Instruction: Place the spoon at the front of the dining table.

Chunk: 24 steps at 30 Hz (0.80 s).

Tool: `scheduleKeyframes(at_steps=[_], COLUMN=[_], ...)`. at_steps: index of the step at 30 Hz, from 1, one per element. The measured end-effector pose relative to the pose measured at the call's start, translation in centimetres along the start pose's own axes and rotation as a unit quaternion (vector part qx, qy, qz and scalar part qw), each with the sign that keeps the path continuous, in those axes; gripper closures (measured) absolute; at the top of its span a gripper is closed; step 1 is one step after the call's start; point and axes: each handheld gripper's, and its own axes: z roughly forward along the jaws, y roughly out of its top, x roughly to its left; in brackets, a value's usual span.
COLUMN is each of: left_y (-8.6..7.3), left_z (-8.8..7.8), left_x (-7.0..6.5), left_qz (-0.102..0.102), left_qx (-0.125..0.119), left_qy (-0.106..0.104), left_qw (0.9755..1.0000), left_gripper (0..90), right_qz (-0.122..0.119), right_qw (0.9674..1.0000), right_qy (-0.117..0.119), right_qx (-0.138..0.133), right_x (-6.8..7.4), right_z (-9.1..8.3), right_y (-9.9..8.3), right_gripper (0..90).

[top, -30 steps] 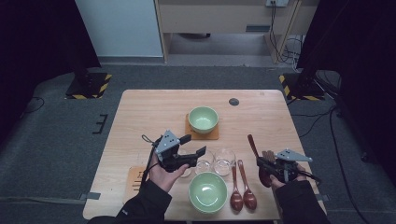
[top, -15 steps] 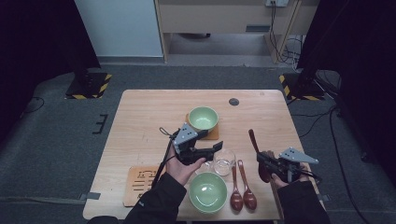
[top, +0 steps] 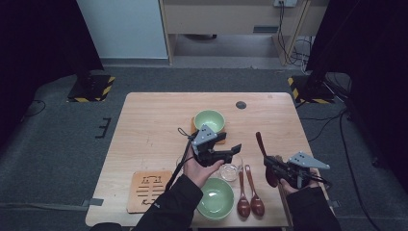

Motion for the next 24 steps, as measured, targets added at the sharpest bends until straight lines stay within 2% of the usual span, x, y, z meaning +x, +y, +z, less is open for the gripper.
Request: scheduleKeyframes(at_steps=[15,24], left_y=[0.6,0.6], left_z=[2.3,3.1], left_x=[-0.7,-0.7], left_qz=[0.003,-0.006], left_qx=[0.004,0.002], left_qy=[-0.010,-0.017], left_qw=[0.9999,0.9998], left_gripper=[31.4,34.7], right_qz=[-0.003,-0.004], right_qw=[1.0000,0.9999], right_qy=[0.006,0.011], right_qx=[-0.005,-0.011], right_x=[0.2,0.4], right_z=[-0.1,-0.2], right_y=[0.2,0.4], right_gripper=[81.3,81.3])
